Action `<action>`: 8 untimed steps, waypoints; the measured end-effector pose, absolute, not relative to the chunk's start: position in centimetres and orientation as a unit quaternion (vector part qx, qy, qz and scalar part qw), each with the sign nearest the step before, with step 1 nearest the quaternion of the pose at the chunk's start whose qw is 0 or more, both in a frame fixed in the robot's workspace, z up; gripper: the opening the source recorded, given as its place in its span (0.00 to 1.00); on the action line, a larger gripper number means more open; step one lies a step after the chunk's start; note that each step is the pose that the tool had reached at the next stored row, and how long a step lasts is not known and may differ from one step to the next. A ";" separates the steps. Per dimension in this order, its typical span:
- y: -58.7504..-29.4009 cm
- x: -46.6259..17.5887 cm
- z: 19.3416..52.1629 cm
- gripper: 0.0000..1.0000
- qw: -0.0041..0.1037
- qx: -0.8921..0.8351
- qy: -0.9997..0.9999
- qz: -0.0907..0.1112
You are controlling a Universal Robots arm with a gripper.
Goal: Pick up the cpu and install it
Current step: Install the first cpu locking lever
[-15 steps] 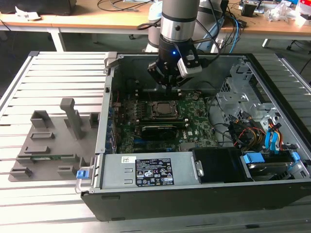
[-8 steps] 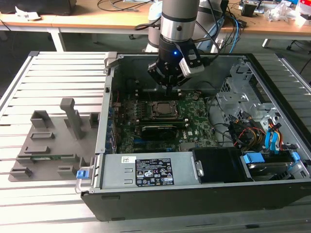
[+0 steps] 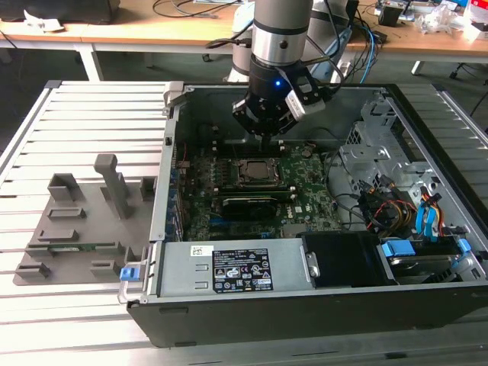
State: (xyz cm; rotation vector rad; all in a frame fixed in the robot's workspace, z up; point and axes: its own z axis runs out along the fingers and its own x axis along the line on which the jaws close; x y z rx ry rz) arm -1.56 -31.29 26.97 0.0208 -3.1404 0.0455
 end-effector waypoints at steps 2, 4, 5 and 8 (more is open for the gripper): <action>-31.3 -1.6 27.0 0.11 0.000 0.028 -1.000 0.015; -31.3 -1.6 27.0 0.11 0.000 0.049 -0.999 0.015; -31.3 -1.6 27.0 0.11 0.000 0.058 -0.998 0.015; -31.3 -1.6 27.0 0.11 -0.001 0.079 -0.997 0.015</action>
